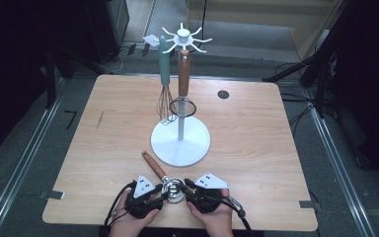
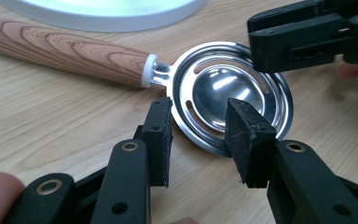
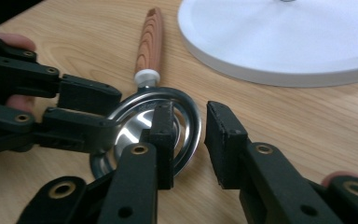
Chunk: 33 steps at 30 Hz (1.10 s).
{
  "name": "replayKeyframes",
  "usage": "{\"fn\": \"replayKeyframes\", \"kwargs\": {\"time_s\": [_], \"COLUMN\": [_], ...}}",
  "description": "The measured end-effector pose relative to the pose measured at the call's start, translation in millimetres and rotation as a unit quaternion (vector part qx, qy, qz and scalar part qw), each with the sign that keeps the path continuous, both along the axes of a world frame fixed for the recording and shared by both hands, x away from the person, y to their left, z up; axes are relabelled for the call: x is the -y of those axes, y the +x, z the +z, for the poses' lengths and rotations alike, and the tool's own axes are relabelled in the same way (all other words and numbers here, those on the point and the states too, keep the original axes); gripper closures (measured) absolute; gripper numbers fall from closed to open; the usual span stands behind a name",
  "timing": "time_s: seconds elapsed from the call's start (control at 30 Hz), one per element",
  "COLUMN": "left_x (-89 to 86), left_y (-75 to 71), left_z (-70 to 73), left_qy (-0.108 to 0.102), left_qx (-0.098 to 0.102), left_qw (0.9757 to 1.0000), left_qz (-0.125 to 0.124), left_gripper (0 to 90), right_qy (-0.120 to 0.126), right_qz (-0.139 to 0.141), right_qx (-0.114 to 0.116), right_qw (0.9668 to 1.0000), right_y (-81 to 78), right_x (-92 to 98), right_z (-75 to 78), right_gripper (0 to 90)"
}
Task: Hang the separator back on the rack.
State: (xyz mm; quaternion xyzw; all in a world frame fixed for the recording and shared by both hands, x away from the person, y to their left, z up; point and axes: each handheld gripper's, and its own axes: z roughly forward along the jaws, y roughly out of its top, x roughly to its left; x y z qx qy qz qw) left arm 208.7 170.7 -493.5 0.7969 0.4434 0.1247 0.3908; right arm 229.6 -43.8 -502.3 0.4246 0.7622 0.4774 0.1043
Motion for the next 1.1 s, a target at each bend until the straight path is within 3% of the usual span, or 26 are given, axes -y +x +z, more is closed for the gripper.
{"fn": "replayKeyframes", "kwargs": {"time_s": [0.1, 0.17, 0.23, 0.3, 0.4, 0.5, 0.6, 0.77, 0.9, 0.97, 1.1], "left_x": [4.6, 6.4, 7.8, 9.8, 11.9, 12.5, 15.8, 26.4, 36.0, 33.7, 10.7], "left_y": [-1.3, -0.9, 0.1, 0.6, 1.2, 2.7, 5.0, 3.6, -0.3, -2.1, 2.3], "left_z": [0.1, 0.4, 0.8, 0.4, -0.7, -0.1, 0.2, -1.4, 1.0, 4.1, 13.4], "left_qy": [0.001, -0.010, -0.023, -0.020, -0.025, -0.033, -0.043, -0.035, -0.027, -0.021, -0.044], "left_qx": [-0.002, -0.009, -0.017, -0.015, -0.017, -0.022, -0.024, -0.019, 0.007, 0.020, 0.021], "left_qw": [1.0000, 0.9998, 0.9995, 0.9995, 0.9993, 0.9989, 0.9984, 0.9985, 0.9980, 0.9979, 0.9982], "left_qz": [-0.009, -0.015, -0.016, -0.018, -0.023, -0.024, -0.026, -0.038, -0.057, -0.058, -0.034], "left_gripper": [62.1, 62.6, 62.6, 61.7, 59.5, 60.0, 60.8, 62.6, 58.6, 58.8, 68.1], "right_qy": [-0.011, -0.017, -0.014, -0.010, -0.015, -0.028, -0.035, -0.026, -0.018, -0.016, -0.008], "right_qz": [-0.008, -0.014, -0.018, -0.023, -0.018, -0.005, -0.010, -0.029, -0.038, -0.036, -0.017], "right_qx": [-0.006, -0.006, -0.004, 0.001, 0.011, 0.004, 0.006, 0.021, 0.025, 0.027, 0.026], "right_qw": [0.9999, 0.9997, 0.9997, 0.9997, 0.9997, 0.9996, 0.9993, 0.9990, 0.9988, 0.9988, 0.9995], "right_y": [0.6, 0.5, -0.3, -2.4, -6.3, -8.0, -7.0, -4.3, -3.2, -4.4, -8.5], "right_x": [2.3, 4.8, 7.6, 8.5, 6.0, 2.8, 4.8, 16.9, 24.3, 25.3, 20.5], "right_z": [-0.4, -0.4, 0.1, 2.3, 4.7, 2.5, 2.2, 8.6, 12.3, 13.6, 14.8], "right_gripper": [76.9, 78.2, 80.1, 82.7, 86.7, 90.0, 90.0, 90.0, 90.0, 90.0, 90.0]}}
